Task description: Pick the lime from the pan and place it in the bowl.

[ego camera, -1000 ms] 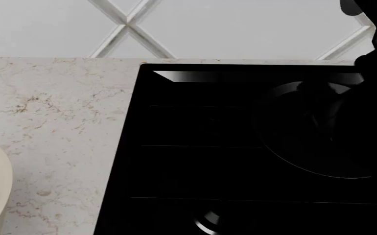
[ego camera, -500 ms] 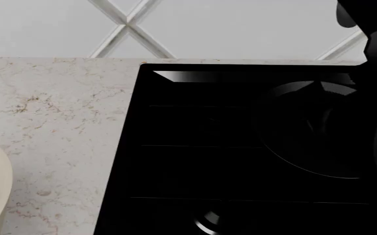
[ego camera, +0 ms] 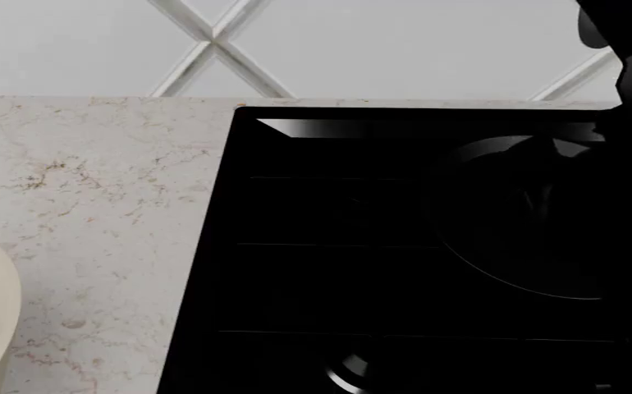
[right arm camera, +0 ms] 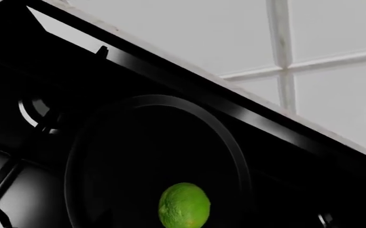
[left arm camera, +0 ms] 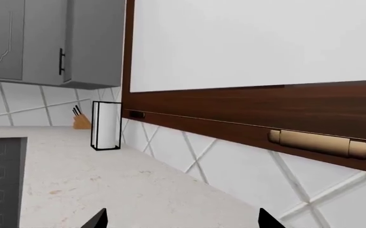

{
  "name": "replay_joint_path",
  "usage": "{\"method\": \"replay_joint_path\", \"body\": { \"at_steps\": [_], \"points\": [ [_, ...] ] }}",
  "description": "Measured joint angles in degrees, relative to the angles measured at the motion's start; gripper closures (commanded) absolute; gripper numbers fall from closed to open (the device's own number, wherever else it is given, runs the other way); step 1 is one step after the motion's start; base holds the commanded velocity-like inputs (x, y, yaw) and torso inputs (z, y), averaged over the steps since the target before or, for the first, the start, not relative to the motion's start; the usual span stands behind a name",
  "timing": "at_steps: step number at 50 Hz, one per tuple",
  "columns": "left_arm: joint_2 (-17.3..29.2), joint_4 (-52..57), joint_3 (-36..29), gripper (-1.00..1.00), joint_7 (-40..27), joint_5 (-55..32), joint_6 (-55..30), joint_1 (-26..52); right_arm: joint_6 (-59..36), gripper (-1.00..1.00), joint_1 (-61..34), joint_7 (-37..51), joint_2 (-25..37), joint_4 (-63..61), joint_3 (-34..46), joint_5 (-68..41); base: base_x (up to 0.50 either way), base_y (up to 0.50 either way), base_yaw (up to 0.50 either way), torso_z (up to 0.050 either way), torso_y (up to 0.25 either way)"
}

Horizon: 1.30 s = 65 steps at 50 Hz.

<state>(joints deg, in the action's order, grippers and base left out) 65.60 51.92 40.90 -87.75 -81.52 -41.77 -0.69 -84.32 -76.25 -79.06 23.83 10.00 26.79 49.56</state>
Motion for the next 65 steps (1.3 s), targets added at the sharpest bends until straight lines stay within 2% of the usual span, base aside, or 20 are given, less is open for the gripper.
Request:
{"method": "replay_joint_path", "body": {
  "at_steps": [65],
  "points": [
    [-1.01, -0.83, -4.48, -1.0, 0.18, 1.57, -1.21, 2.98, 9.53, -1.0, 2.77, 15.37, -5.03, 13.08, -10.58, -5.97, 0.0, 0.0, 0.0, 0.0, 0.0]
  ]
}}
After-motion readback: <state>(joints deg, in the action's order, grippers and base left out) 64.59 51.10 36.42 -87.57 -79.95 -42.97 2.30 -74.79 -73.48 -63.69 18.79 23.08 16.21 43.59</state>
